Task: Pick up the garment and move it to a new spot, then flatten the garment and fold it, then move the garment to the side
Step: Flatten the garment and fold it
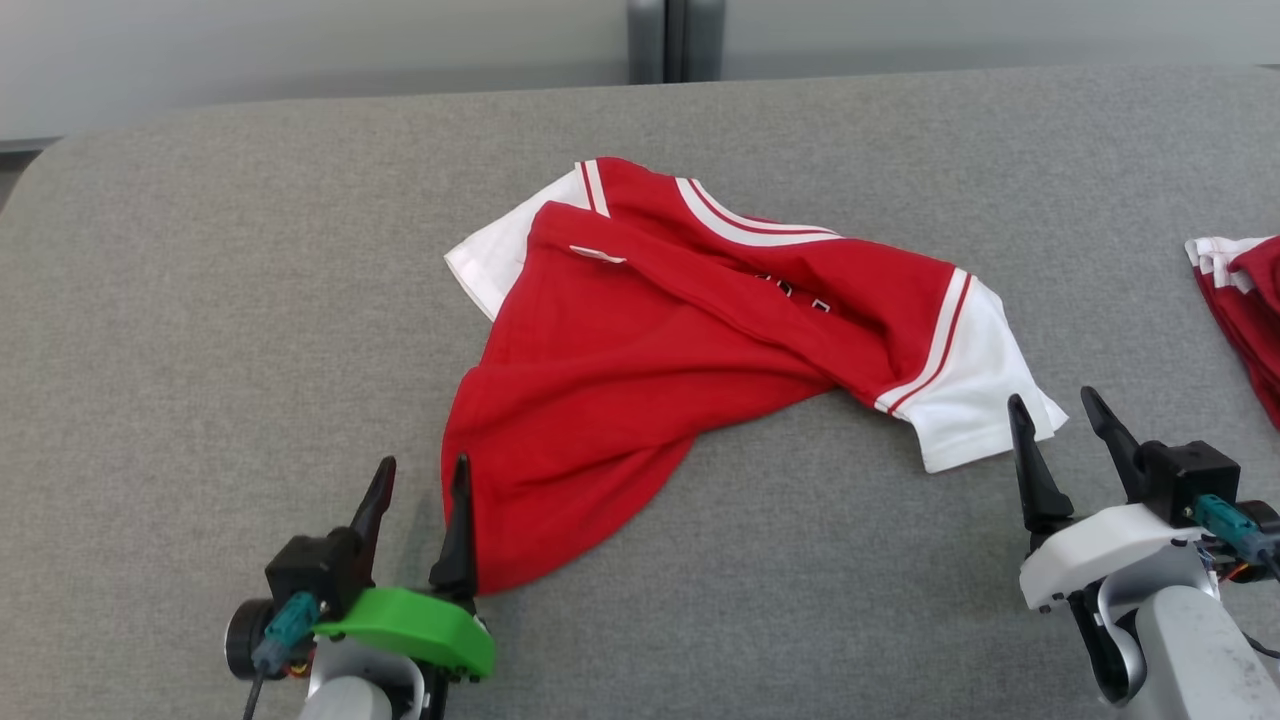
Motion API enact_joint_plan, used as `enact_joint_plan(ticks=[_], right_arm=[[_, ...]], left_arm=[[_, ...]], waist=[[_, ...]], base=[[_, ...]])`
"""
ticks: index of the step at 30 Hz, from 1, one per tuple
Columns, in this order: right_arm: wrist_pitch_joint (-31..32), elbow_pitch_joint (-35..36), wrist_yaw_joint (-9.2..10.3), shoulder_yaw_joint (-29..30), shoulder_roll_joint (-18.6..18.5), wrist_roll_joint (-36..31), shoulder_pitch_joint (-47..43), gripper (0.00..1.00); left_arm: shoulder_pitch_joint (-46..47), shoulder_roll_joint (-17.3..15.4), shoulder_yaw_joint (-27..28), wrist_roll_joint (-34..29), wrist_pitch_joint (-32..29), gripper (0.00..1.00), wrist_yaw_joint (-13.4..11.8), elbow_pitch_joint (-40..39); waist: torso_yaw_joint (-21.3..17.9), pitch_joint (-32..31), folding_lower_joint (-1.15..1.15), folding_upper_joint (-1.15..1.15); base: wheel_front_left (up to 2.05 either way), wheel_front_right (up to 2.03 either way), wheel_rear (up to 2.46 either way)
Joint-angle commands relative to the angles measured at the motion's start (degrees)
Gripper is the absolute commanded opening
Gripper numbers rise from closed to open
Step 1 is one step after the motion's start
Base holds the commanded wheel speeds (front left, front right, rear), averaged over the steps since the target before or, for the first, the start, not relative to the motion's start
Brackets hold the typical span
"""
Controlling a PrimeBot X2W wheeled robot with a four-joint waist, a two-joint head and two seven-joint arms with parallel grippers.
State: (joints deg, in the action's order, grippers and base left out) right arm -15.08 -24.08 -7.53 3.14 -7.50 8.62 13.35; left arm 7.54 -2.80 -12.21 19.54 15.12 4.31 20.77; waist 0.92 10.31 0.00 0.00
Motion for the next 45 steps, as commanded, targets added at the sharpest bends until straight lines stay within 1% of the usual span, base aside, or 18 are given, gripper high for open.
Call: enact_joint_plan(ticks=[1, 5, 9, 13, 15, 19, 26, 28, 29, 32, 33, 34, 35, 41, 45], right_arm=[[-0.1, 0.4, 0.09, 0.0, 0.1, 0.1, 0.7, 1.0], [-0.1, 1.1, 0.09, -0.3, 0.6, 0.2, 2.1, 1.0], [-0.1, 1.9, 0.09, -1.2, 1.2, 0.3, 3.8, 1.0], [-0.1, 2.4, 0.09, -2.2, 1.9, 0.5, 5.5, 1.0], [-0.1, 2.6, 0.09, -1.7, 2.3, 1.3, 6.4, 1.0], [-0.1, 3.2, 0.09, -2.6, 3.1, 1.4, 8.0, 1.0], [-0.1, 4.5, 0.09, -4.2, 4.0, 1.6, 9.9, 1.0], [-0.1, 4.6, 0.09, -4.3, 4.1, 1.6, 10.1, 1.0], [-0.1, 4.7, 0.09, -4.3, 4.2, 1.6, 10.2, 1.0], [-0.1, 4.9, 0.09, -4.1, 4.3, 1.5, 10.4, 1.0], [-0.1, 4.9, 0.09, -3.9, 4.3, 1.5, 10.4, 1.0], [-0.1, 4.8, 0.09, -3.7, 4.4, 1.3, 10.3, 1.0], [-0.1, 4.8, 0.09, -3.5, 4.4, 1.2, 10.2, 1.0], [-0.1, 3.9, 0.09, -2.5, 4.5, 0.6, 9.3, 1.0], [-0.1, 2.9, 0.09, -2.4, 4.4, 0.4, 8.4, 1.0]], left_arm=[[2.1, -0.2, 0.0, 0.1, 0.0, 1.0, 0.3, -0.2], [7.4, -0.2, -0.8, -1.2, 0.0, 1.0, 1.0, 0.9], [15.8, -0.2, -1.5, -2.6, 0.0, 1.0, 1.9, 4.7], [24.4, -0.3, -1.0, -4.1, 0.0, 1.0, 2.5, 9.7], [28.0, -0.3, -1.0, -4.3, 0.0, 1.0, 2.7, 13.2], [35.1, -0.9, -1.2, -4.4, 0.0, 1.0, 3.0, 19.9], [43.3, -1.7, -1.6, -3.2, 0.0, 1.0, 3.1, 32.4], [44.7, -2.5, -1.3, -3.5, 0.0, 1.0, 2.1, 35.9], [45.2, -2.4, -1.4, -3.4, 0.0, 1.0, 2.2, 37.7], [46.7, -2.3, -1.6, -3.6, 0.0, 1.0, 2.5, 39.4], [46.7, -2.3, -1.7, -3.6, 0.0, 0.76, 2.5, 39.7], [46.6, -2.2, -1.9, -3.8, 0.0, 0.32, 2.6, 39.8], [46.5, -2.2, -1.9, -3.8, 0.0, 0.0, 2.7, 39.4], [43.8, -1.8, -1.9, -4.6, 0.0, 0.0, 2.8, 33.7], [41.9, -1.4, -1.5, -4.9, 0.0, 0.0, 3.0, 29.7]], waist=[[-0.5, 1.2, 0.0, 0.0], [-1.5, 3.6, 0.0, 0.0], [-3.2, 6.6, 0.0, 0.0], [-5.4, 9.5, 0.0, 0.0], [-6.4, 10.7, 0.0, 0.0], [-8.6, 13.2, 0.0, 0.0], [-11.4, 16.3, 0.0, 0.0], [-11.9, 16.9, 0.0, 0.0], [-12.1, 17.1, 0.0, 0.0], [-12.3, 17.4, 0.0, 0.0], [-12.2, 17.4, 0.0, 0.0], [-12.0, 17.3, 0.0, 0.0], [-11.9, 17.2, 0.0, 0.0], [-10.2, 15.0, 0.0, 0.0], [-8.8, 12.2, 0.0, 0.0]], base=[[0.0, 0.0, 0.0], [0.0, 0.0, 0.0], [0.0, 0.0, 0.0], [0.0, 0.0, 0.0], [0.0, 0.0, 0.0], [0.0, 0.0, 0.0], [0.0, 0.0, 0.0], [0.0, 0.0, 0.0], [0.0, 0.0, 0.0], [0.0, 0.0, 0.0], [0.0, 0.0, 0.0], [0.0, 0.0, 0.0], [0.0, 0.0, 0.0], [0.0, 0.0, 0.0], [0.0, 0.0, 0.0]])
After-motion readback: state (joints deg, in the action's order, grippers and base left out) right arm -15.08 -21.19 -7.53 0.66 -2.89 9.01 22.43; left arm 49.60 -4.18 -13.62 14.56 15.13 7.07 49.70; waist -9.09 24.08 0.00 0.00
